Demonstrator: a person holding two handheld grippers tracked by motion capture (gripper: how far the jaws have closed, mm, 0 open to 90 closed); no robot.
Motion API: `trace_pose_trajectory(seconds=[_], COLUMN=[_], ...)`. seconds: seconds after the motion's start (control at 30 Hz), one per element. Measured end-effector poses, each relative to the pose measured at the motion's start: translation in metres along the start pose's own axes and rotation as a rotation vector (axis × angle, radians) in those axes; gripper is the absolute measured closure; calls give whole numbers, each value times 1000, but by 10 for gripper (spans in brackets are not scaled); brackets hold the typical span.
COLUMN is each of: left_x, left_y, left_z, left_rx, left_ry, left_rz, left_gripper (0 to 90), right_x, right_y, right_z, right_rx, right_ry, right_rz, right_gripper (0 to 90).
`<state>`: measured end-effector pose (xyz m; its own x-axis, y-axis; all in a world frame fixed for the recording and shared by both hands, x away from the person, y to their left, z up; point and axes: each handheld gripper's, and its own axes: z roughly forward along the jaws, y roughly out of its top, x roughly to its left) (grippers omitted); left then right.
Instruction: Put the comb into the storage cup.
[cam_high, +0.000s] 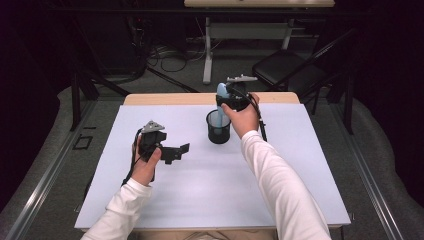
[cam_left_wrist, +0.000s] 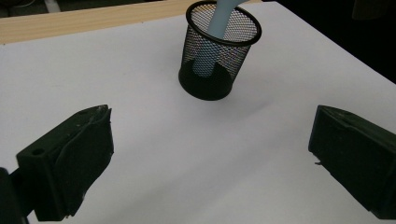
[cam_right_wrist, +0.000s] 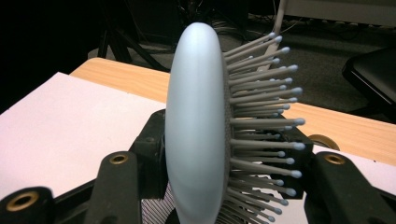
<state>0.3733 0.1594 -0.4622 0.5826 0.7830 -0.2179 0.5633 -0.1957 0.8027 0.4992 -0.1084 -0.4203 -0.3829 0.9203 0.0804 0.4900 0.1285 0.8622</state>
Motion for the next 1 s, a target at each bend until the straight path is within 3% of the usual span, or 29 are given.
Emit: trace_pose_trajectory(seconds=[1.0], left_x=[0], left_y=[0], left_z=[1], left_rx=[1], left_ry=[-2], left_rz=[7], left_gripper=[1], right_x=[2], right_y=[-3], right_z=[2], right_rx=[13], right_ry=[27], right_rz=[-29], right_gripper=[462])
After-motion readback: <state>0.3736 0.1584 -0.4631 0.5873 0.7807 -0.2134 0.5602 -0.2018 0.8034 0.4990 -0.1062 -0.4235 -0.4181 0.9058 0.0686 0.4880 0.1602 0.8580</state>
